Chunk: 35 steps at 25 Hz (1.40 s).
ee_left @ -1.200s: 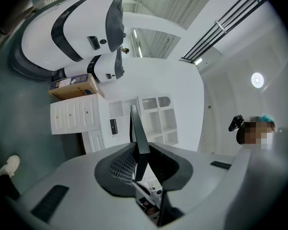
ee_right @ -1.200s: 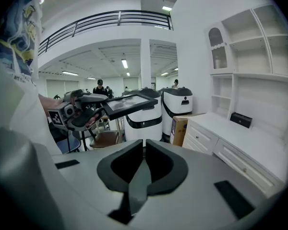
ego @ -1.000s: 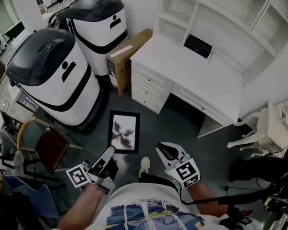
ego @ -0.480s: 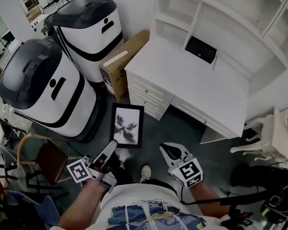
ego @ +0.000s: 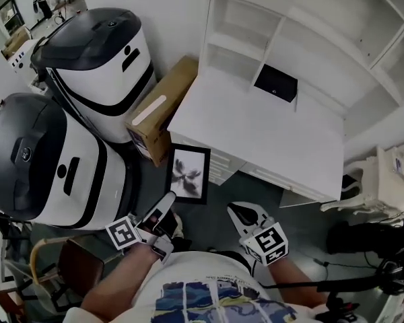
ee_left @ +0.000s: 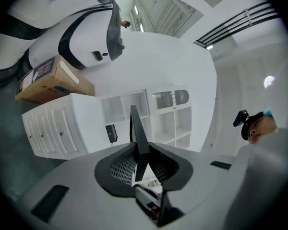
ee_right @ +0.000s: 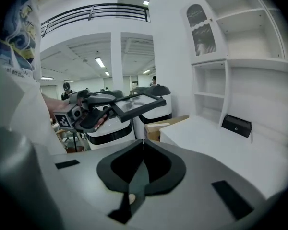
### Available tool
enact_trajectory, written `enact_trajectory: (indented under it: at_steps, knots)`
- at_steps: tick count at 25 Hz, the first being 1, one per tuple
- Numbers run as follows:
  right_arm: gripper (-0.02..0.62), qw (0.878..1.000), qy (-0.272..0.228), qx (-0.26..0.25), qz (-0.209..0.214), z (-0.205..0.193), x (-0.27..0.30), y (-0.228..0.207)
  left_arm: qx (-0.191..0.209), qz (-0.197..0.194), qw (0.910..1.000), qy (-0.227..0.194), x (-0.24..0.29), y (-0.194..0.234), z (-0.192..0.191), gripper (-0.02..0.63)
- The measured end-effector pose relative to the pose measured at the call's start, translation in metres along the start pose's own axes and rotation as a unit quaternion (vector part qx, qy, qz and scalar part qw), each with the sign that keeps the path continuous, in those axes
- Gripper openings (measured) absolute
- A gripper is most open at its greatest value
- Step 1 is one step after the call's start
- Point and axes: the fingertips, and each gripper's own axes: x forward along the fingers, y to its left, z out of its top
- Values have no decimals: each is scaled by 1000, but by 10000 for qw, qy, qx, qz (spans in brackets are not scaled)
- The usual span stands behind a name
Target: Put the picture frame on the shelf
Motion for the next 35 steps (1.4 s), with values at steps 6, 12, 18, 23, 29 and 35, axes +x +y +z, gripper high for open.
enact_trajectory:
  at_steps: [6,12,18,23,29,35]
  knots:
    - [28,9982,79,269,-532,30,34,-22,-5,56,9988,481,51,37,63,77]
    - [28,9960,302,399,-745,33,47,-50,-156,85,9987,483,110,74,91,77]
    - [28,9976,176,317,-589,42,64,-93,-168,145,9994,271,183,103,111,77]
    - [28,9984,162,281,-469,49,69,-159,-223,250,9994,26,251,123,116,77]
    - [28,9986,296,350,-266,42,71,-227,19,536,9983,-232,330,164,130,77]
    - [28,9969,549,545,-160,21,62,-282,150,908,9950,-398,402,211,141,77]
